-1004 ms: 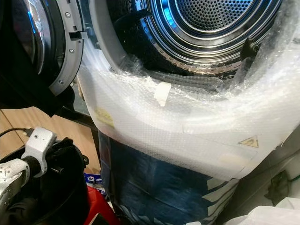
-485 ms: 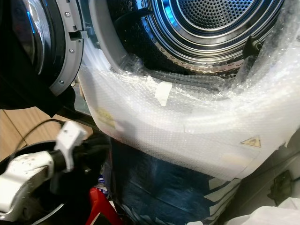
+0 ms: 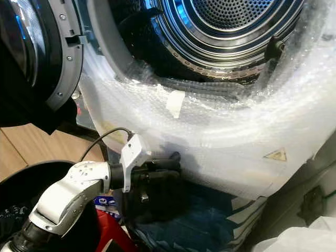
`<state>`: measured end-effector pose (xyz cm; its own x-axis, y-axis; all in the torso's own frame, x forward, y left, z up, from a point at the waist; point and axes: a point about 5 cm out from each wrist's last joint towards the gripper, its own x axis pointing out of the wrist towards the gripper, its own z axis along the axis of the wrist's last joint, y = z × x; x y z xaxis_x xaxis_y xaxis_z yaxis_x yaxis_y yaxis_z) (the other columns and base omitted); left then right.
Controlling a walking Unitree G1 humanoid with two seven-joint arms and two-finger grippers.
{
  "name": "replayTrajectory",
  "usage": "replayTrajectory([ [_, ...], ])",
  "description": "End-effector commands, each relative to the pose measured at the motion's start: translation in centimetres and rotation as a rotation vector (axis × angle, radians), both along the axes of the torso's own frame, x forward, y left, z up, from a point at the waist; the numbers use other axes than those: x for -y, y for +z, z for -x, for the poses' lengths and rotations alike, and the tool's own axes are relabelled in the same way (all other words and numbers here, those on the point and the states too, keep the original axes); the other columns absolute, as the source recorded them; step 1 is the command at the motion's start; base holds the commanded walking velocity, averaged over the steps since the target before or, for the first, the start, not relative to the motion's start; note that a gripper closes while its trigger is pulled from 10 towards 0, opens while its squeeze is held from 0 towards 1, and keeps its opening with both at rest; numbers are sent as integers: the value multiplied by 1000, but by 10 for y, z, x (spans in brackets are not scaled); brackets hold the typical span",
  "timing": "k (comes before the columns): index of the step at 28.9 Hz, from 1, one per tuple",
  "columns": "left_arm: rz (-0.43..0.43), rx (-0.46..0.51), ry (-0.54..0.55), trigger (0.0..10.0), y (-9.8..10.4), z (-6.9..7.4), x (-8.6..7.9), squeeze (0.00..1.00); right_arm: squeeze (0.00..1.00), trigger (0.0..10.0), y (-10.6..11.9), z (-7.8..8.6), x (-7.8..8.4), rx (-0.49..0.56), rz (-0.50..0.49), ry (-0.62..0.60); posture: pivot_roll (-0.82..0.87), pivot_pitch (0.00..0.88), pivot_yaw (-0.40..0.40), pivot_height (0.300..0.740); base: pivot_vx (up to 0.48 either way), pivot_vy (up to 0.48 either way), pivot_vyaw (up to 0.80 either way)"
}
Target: Clothes washing
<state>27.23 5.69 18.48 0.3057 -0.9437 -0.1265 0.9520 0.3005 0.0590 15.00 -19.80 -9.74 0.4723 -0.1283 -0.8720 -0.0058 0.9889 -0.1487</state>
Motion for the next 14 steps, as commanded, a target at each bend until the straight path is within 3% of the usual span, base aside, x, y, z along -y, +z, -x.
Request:
replayTrajectory([
  [1, -21, -25, 16, 0, -11, 0, -5, 0, 0, 10000, -2, 6, 0, -10, -4, -10, -8, 0, 37, 740, 0, 0, 0],
  [10, -80, -77, 126, 0, -27, -1, -29, 0, 0, 10000, -1, 3, 0, 7, -5, 11, 0, 3, 27, 740, 0, 0, 0],
  [14, -131, -77, 172, 0, -35, -1, -42, 0, 0, 10000, 4, -8, 0, 36, -8, 116, 12, 33, 23, 740, 0, 0, 0],
])
